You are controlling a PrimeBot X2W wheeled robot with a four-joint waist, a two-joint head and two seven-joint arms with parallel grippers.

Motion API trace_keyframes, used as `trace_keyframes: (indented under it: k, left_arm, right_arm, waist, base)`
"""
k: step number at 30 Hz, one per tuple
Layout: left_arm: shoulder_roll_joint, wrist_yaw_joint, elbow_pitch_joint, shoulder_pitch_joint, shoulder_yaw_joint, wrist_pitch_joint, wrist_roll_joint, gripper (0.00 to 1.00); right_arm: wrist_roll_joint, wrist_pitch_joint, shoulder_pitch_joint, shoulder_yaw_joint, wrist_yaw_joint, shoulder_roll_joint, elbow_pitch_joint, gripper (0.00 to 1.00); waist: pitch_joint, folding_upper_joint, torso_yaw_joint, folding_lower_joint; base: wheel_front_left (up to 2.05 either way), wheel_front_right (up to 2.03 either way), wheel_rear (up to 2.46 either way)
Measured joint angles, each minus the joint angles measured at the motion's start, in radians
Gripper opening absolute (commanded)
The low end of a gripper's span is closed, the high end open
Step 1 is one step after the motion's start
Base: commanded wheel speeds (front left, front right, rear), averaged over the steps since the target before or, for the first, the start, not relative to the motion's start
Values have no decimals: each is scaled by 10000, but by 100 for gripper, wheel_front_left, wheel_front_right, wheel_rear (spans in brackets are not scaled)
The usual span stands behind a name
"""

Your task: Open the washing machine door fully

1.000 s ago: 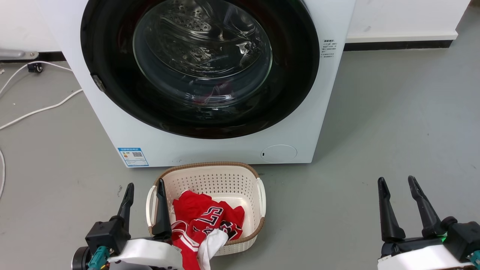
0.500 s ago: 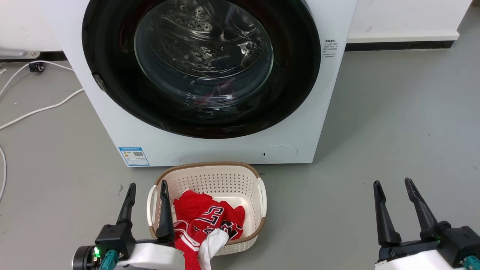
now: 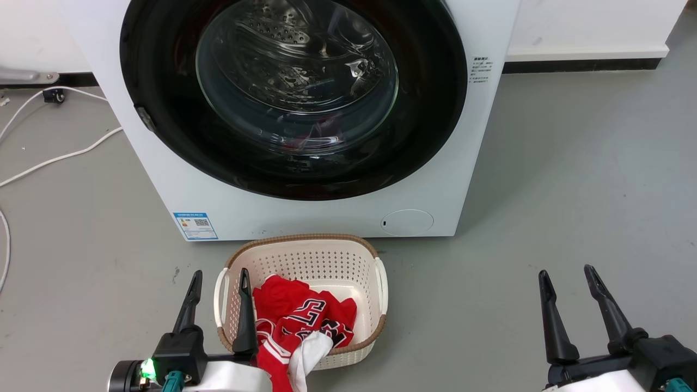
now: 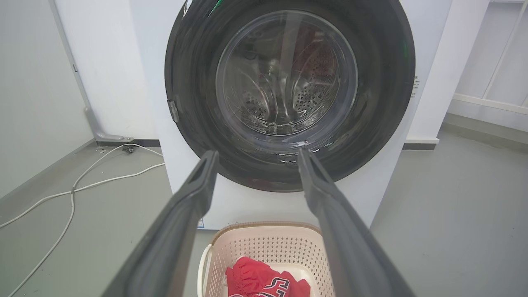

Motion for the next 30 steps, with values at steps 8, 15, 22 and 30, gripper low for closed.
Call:
trace_keyframes:
  k: [8, 15, 22, 30]
  left_arm:
    - [0, 2, 125, -1, 21, -13, -31, 100]
    - [2, 2, 142, -1, 21, -13, -27, 100]
    - [2, 2, 136, 0, 31, -13, -12, 100]
    - [2, 2, 128, -1, 44, -13, -12, 100]
  right_arm:
    - [245, 2, 3, 77, 0, 0, 163, 100]
    - [276, 0, 3, 102, 0, 0, 236, 100]
    - [274, 0, 1, 104, 0, -2, 274, 0]
    - [3906, 0, -9, 261, 0, -6, 228, 0]
  waist:
    - [-4, 0, 6, 0]
    - [-16, 0, -9, 0]
    - [-15, 0, -19, 0]
    - [-12, 0, -35, 0]
  base:
    - [0, 0, 0]
    - [0, 0, 0]
    - [0, 0, 0]
    - [0, 0, 0]
